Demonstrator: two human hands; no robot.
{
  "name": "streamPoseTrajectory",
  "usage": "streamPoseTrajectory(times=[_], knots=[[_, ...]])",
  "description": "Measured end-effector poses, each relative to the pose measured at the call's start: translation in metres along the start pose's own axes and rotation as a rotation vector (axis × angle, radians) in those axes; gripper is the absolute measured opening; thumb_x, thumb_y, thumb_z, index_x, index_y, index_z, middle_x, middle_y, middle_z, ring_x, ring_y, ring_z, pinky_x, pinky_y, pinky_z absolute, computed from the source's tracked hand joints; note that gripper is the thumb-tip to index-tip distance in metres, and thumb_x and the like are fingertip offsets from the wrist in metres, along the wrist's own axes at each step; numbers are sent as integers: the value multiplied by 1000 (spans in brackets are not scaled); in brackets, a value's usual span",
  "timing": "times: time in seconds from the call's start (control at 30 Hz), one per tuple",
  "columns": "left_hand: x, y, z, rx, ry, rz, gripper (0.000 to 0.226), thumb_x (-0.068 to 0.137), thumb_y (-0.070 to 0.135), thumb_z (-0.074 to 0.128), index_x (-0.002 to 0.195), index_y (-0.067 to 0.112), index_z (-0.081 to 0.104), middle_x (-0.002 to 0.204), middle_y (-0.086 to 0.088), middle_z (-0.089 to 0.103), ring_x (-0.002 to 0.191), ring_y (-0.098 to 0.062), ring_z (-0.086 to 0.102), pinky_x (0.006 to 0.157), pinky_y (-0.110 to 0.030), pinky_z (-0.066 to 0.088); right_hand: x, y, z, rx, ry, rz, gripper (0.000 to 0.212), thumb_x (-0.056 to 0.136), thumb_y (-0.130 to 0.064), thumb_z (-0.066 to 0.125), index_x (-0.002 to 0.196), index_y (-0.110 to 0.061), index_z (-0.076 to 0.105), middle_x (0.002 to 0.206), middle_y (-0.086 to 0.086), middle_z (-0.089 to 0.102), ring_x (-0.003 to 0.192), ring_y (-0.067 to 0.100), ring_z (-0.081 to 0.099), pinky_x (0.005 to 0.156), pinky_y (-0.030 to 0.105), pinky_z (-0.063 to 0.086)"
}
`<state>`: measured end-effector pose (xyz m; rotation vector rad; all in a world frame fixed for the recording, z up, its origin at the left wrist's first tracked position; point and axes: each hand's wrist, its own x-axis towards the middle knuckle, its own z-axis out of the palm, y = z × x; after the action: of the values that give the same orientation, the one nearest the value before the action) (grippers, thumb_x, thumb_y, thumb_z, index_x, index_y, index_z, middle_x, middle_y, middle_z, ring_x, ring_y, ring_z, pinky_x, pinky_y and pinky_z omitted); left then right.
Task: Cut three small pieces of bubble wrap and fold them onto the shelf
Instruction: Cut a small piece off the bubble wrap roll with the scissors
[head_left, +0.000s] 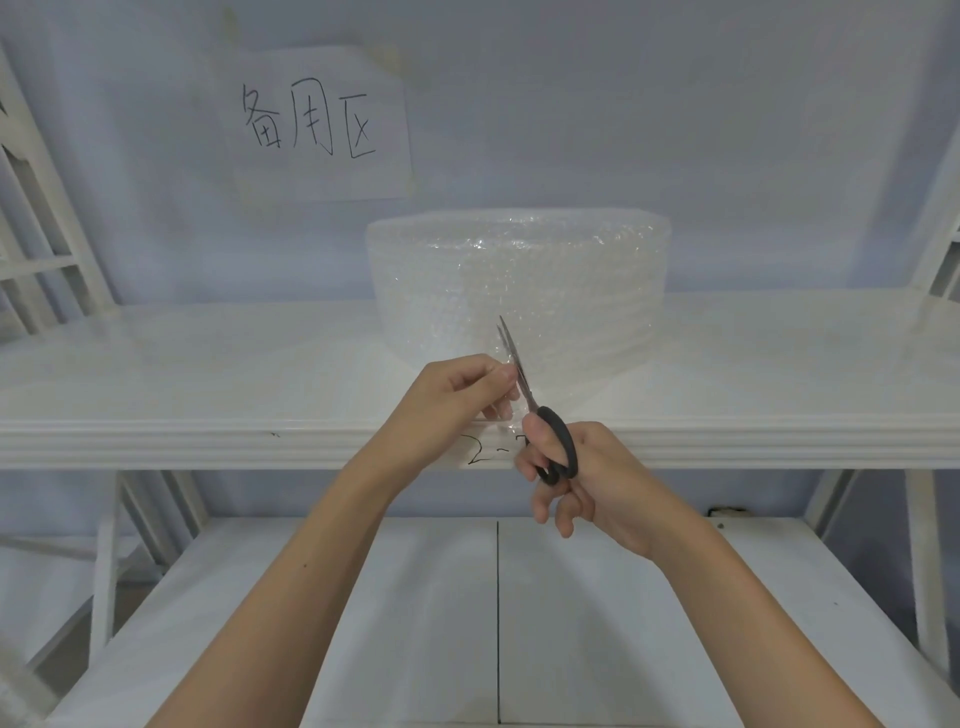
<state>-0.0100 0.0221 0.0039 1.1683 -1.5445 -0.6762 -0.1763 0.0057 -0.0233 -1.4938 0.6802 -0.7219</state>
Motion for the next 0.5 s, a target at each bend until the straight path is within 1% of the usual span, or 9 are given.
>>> streamPoseTrajectory(times=[0.07, 0.13, 0.2, 0.27, 0.37, 0.5], knots=[[0, 0, 0, 0, -5, 1, 29, 100, 18, 53, 74, 11, 65, 66, 3, 62, 60, 1, 56, 59, -6, 41, 0, 0, 0, -7, 3, 4, 46, 73, -53, 63, 70, -8, 54, 70, 2, 50, 44, 19, 57, 34, 21, 42], [1, -1, -1, -2, -3, -11, 31, 99, 24, 54, 75, 10, 67, 67, 4, 63, 61, -1, 57, 60, -7, 41, 0, 1, -1, -14, 4, 8, 45, 74, -52, 63, 69, -8, 54, 70, 3, 50, 44, 18, 57, 35, 21, 42], [2, -1, -1, -18, 21, -47, 35, 99, 36, 52, 78, 12, 68, 66, 9, 64, 64, -5, 57, 63, -12, 42, 0, 1, -1, -19, 5, 7, 45, 74, -52, 63, 70, -7, 54, 70, 3, 50, 44, 18, 57, 34, 21, 42], [5, -2, -1, -44, 67, -69, 37, 98, 42, 51, 80, 14, 68, 67, 10, 65, 65, -8, 57, 65, -19, 42, 0, 1, -1, -18, 8, 9, 45, 74, -51, 63, 69, -7, 53, 70, 2, 50, 43, 18, 56, 34, 21, 42], [6, -2, 1, -41, 129, -49, 32, 99, 37, 53, 78, 17, 67, 66, 10, 64, 62, -6, 56, 63, -17, 42, 0, 1, -2, -11, 4, 13, 45, 76, -51, 63, 69, -7, 52, 71, 2, 50, 42, 18, 54, 34, 22, 42], [6, -3, 2, -27, 150, -39, 29, 99, 32, 54, 80, 13, 66, 61, 12, 60, 59, -4, 54, 58, -12, 41, -1, 1, -3, -11, -1, 14, 48, 75, -53, 63, 69, -8, 48, 71, 4, 49, 41, 19, 51, 34, 22, 41]])
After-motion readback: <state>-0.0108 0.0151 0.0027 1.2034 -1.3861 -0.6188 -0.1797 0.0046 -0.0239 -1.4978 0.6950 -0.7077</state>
